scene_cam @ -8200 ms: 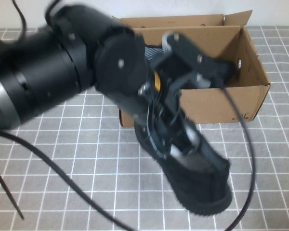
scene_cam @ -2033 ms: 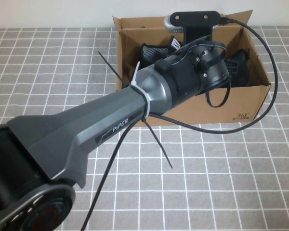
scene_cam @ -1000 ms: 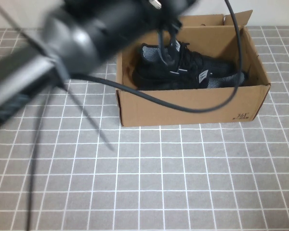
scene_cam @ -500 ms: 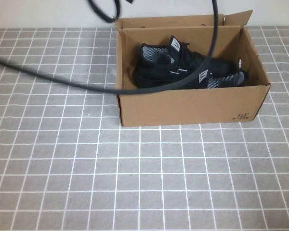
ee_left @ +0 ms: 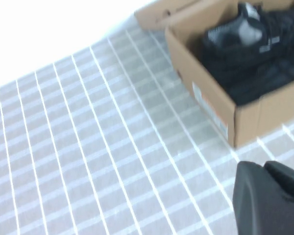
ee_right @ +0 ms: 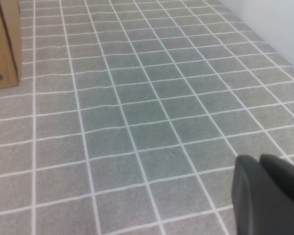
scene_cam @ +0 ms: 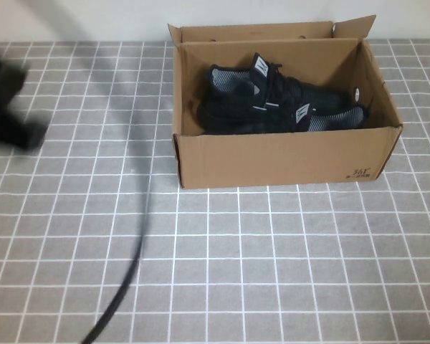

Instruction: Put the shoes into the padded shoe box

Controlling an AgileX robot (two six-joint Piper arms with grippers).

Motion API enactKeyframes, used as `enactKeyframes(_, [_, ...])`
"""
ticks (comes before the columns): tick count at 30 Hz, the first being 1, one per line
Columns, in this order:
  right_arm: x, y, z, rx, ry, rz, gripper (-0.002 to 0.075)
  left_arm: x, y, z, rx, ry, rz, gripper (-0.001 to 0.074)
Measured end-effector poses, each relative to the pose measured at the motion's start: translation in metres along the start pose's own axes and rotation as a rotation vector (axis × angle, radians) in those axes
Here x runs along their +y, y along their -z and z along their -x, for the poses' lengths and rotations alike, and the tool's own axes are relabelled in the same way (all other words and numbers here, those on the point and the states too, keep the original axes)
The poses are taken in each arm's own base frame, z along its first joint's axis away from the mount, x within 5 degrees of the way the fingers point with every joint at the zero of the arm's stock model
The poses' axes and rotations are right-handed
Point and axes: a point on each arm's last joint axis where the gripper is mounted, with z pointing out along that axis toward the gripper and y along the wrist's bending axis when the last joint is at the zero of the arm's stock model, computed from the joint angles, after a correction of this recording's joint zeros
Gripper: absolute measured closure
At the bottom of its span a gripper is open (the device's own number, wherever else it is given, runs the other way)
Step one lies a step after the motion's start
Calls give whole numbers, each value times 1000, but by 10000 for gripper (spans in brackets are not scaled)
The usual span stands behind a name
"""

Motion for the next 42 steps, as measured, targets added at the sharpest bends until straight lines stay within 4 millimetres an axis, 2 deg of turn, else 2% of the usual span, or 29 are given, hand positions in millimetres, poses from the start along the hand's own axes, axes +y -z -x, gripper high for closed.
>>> enactKeyframes(4, [0,0,0,0,0,0,734,6,12,-47,5,22,-8,738])
enactKeyframes(7, [0,0,0,0,0,0,734,11,21,-72,-12,38,-13,738])
enactKeyframes(10, [0,0,0,0,0,0,734,17,33,-90,-45,57,-16,738])
enactKeyframes(14, [0,0,0,0,0,0,734,23,46,-104,-101,73,-29,738])
enactKeyframes(21, [0,0,0,0,0,0,734,15,67,-110,-226,-68,-196,738])
enactKeyframes(42, [0,0,0,0,0,0,734,14,67,-112,-205,-111,-206,738])
